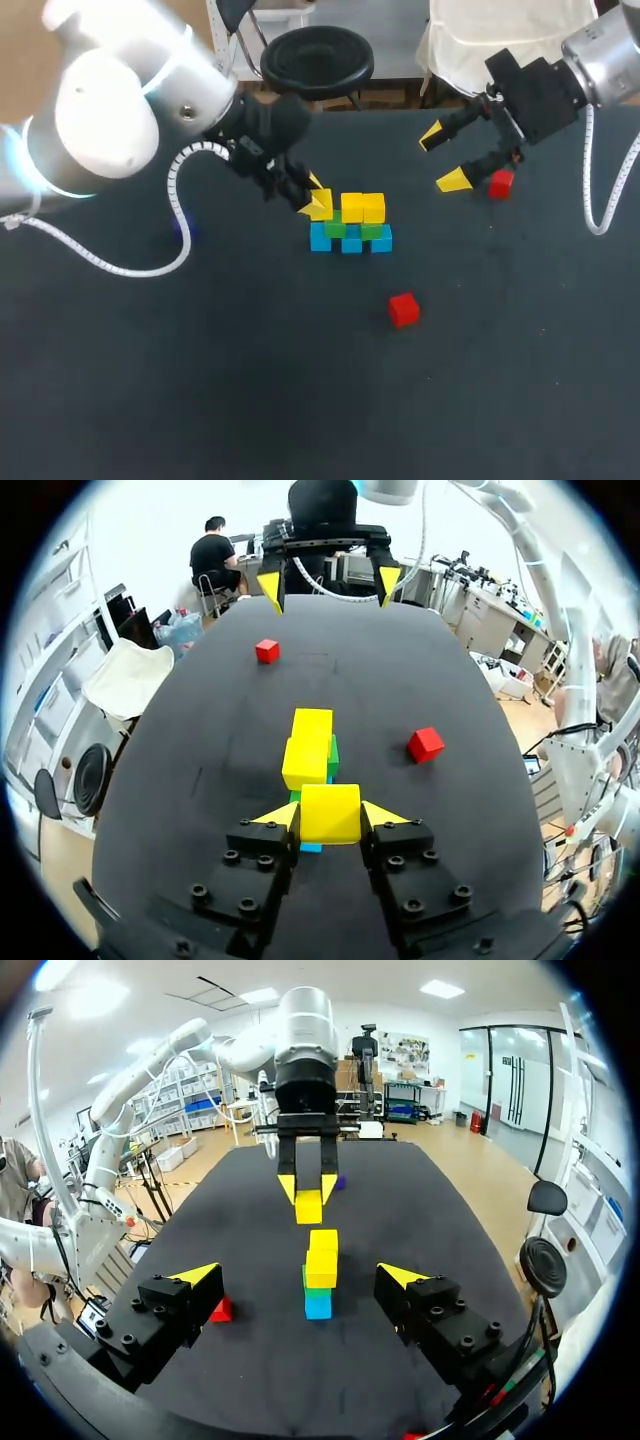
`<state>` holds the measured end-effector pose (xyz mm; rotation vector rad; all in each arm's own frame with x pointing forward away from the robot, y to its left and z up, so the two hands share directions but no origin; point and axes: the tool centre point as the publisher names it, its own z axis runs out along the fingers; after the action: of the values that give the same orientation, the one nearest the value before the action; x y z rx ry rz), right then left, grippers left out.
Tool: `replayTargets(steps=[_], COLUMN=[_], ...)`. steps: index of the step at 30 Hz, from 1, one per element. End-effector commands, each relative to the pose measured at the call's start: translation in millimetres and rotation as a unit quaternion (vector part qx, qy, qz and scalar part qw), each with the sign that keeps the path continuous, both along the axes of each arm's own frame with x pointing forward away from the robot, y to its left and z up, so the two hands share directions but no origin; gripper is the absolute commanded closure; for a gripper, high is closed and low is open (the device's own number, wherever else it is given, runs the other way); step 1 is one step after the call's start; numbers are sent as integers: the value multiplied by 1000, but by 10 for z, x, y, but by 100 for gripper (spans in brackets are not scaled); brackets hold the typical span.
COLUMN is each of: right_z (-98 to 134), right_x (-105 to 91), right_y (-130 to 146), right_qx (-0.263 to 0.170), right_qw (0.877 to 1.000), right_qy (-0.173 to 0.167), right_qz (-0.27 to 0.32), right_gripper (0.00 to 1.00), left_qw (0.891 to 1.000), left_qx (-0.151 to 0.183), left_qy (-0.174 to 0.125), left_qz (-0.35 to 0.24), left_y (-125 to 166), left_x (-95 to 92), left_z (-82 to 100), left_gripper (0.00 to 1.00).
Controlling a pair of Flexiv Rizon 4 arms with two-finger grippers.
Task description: Place the blue cubes, place green cubes on the blue cubes, place the yellow cubes on the green cubes, then place the red cubes on the yellow cubes, and place purple cube on the red cubes.
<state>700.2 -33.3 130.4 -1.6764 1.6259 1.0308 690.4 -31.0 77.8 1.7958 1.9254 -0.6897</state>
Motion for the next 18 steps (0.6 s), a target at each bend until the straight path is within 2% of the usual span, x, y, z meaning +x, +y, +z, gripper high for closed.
replayTargets(steps=[1, 7, 18], right_z=[-1, -1, -1], right_x=[-2, -2, -2], right_y=[-1, -1, -1], right_qx=[1, 1, 1], right_qw=[1000, 1000, 1000], right_qy=[0, 0, 0], right_qz=[0, 0, 0], right_gripper=[0, 0, 0], left_qw=[1000, 1000, 1000], left_qx=[2, 0, -1], left_qy=[11, 16, 15], left_qz=[-5, -1, -5], left_y=[-33, -30, -90], left_x=[81, 150, 221], left_z=[-79, -147, -164], left_gripper=[100, 100, 100])
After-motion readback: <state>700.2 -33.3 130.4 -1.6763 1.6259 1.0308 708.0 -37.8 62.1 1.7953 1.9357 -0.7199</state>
